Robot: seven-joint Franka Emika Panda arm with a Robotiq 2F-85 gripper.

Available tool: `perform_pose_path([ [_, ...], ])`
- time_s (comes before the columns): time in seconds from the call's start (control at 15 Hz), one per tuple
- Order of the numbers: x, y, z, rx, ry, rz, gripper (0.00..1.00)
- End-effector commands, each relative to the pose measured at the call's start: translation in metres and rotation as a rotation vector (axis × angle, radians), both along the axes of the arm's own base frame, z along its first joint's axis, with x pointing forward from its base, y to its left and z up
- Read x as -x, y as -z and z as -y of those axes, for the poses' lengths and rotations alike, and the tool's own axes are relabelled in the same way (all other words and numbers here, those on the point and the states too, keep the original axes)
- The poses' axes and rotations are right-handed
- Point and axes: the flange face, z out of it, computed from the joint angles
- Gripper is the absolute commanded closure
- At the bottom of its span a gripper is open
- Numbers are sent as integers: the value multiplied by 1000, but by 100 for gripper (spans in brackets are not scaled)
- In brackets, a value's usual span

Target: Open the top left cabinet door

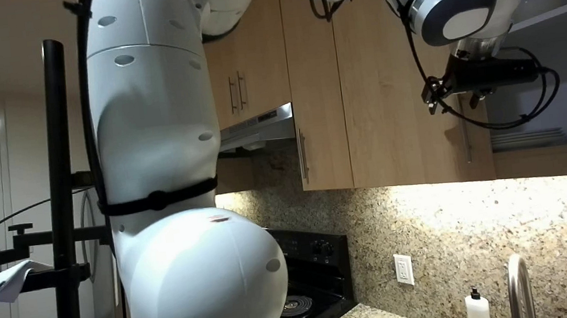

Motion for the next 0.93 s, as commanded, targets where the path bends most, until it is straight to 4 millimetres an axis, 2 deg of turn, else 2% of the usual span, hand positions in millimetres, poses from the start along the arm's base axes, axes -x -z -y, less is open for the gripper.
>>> perform_pose_path([
  [0.0, -24, 8, 1, -9, -25, -11, 0],
  [0.13, -33, 13, -3, -13, -38, -14, 0],
  [0.33, -35, 16, -7, -36, -49, -10, 0],
  [0.6, -20, 23, -20, -67, -21, -2, 0],
  [0.87, -7, 39, -42, -99, 53, 7, 0],
])
